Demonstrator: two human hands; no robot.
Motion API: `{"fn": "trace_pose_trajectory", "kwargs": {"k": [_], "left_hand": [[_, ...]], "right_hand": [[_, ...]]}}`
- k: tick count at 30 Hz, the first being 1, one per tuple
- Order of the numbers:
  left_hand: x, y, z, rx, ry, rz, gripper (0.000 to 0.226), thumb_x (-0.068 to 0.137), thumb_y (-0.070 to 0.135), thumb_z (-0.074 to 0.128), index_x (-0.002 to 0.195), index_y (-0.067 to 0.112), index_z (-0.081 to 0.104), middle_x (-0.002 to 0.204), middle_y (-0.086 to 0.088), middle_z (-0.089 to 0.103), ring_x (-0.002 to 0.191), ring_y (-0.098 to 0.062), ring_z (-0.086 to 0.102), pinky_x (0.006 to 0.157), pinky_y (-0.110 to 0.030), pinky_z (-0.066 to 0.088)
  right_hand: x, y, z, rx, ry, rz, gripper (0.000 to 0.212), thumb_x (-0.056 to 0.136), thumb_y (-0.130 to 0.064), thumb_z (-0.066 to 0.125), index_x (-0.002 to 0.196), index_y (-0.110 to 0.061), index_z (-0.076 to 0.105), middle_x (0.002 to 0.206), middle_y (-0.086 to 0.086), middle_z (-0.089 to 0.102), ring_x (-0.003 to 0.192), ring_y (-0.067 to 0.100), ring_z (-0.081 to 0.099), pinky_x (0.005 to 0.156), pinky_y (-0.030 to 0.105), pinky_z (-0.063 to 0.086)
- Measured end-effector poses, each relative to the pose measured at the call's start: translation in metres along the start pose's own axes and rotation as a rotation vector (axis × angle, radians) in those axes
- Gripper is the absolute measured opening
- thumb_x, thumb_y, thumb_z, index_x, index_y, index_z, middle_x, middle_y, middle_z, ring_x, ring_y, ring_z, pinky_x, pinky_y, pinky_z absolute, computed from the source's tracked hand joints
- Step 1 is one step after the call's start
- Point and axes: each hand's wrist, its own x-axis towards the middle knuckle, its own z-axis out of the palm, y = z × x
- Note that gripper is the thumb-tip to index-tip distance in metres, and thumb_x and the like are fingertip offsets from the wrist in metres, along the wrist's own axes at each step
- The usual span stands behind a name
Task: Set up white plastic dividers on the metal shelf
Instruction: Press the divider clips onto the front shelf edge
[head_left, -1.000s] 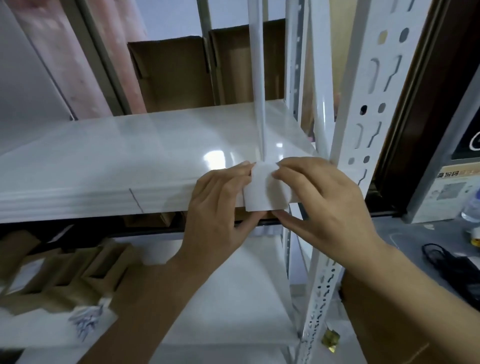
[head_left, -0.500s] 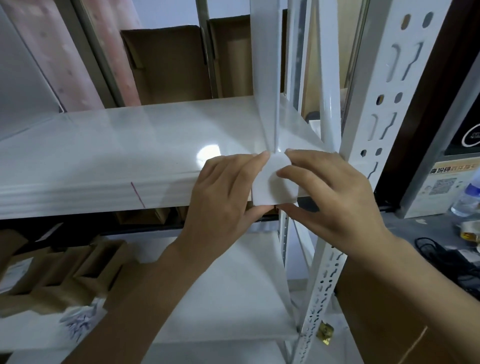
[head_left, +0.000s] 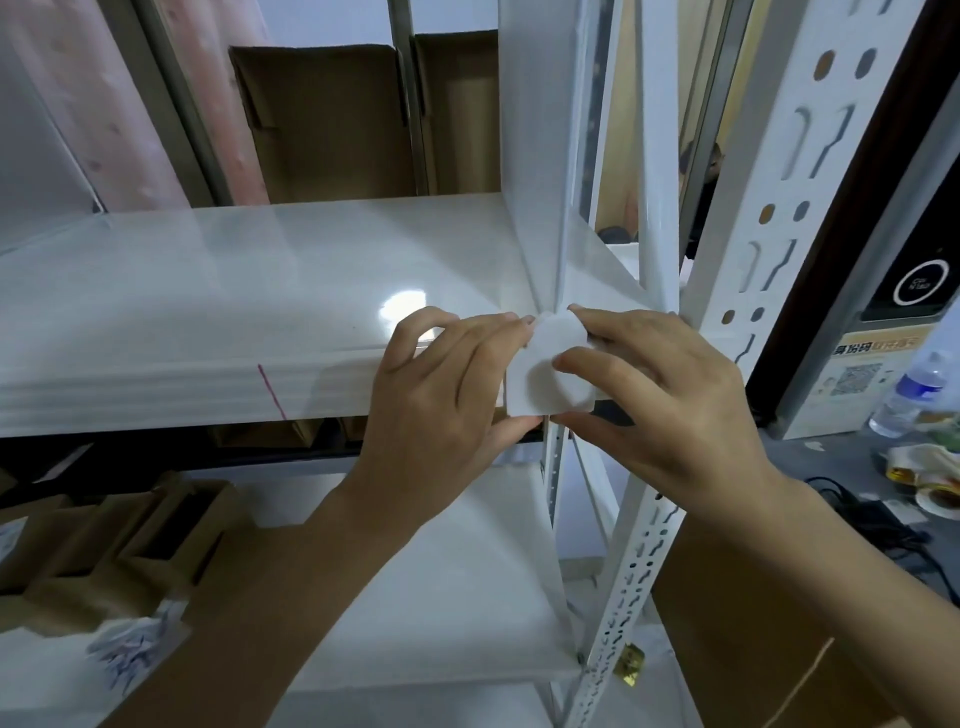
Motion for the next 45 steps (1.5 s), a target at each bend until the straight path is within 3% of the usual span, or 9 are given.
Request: {"fn": "trace_pose_trajectory", "kwargs": {"k": [12,22,28,38,45], "left_hand": [[-0.025,-0.042,-0.038,0.008,-0.06,-0.043,0.051,0.081,0.041,0.076,0.109,0.005,0.052,0.107,-0.011,0.072,0.102,-0.017,0.059,0.099,-0.032,0.042],[-0.042,-0.075,-0.063,-0.048,-0.061,-0.081,0.051,0.08,0.04,0.077,0.109,0.006,0.053,0.108,-0.01,0.071,0.104,-0.015,0.06,0.102,-0.029,0.04],[-0.053,-0.095,-0.078,-0.065,-0.094,-0.119,0.051,0.079,0.039,0.076,0.11,0.005,0.052,0.109,-0.012,0.071,0.106,-0.017,0.058,0.102,-0.027,0.039],[-0.056,-0.103,-0.082,-0.171,-0.099,-0.131,0.05,0.078,0.033,0.078,0.111,0.007,0.051,0.109,-0.014,0.069,0.106,-0.02,0.059,0.093,-0.032,0.05],[-0.056,-0.106,-0.083,-0.168,-0.114,-0.128,0.052,0.075,0.03,0.081,0.11,0.006,0.051,0.11,-0.015,0.07,0.106,-0.021,0.06,0.091,-0.034,0.052]], "right_hand": [[0.03,-0.038,0.034,0.09,0.042,-0.045,0.038,0.083,-0.023,0.075,0.111,-0.015,0.051,0.112,0.018,0.068,0.088,0.034,0.065,0.079,0.039,0.049],[0.051,-0.072,0.055,0.107,0.042,-0.046,0.03,0.082,-0.021,0.075,0.108,-0.009,0.064,0.11,0.02,0.068,0.086,0.035,0.066,0.079,0.039,0.05],[0.061,-0.091,0.073,0.141,0.053,-0.036,0.038,0.082,-0.023,0.075,0.112,-0.013,0.054,0.112,0.018,0.068,0.089,0.034,0.066,0.078,0.039,0.052],[0.064,-0.1,0.076,0.107,0.05,0.015,0.026,0.083,-0.026,0.076,0.102,-0.008,0.075,0.111,0.019,0.069,0.098,0.029,0.063,0.082,0.034,0.048],[0.066,-0.101,0.076,0.1,0.078,0.025,0.026,0.079,-0.025,0.08,0.098,-0.008,0.076,0.108,0.017,0.07,0.088,0.032,0.066,0.074,0.034,0.049]]}}
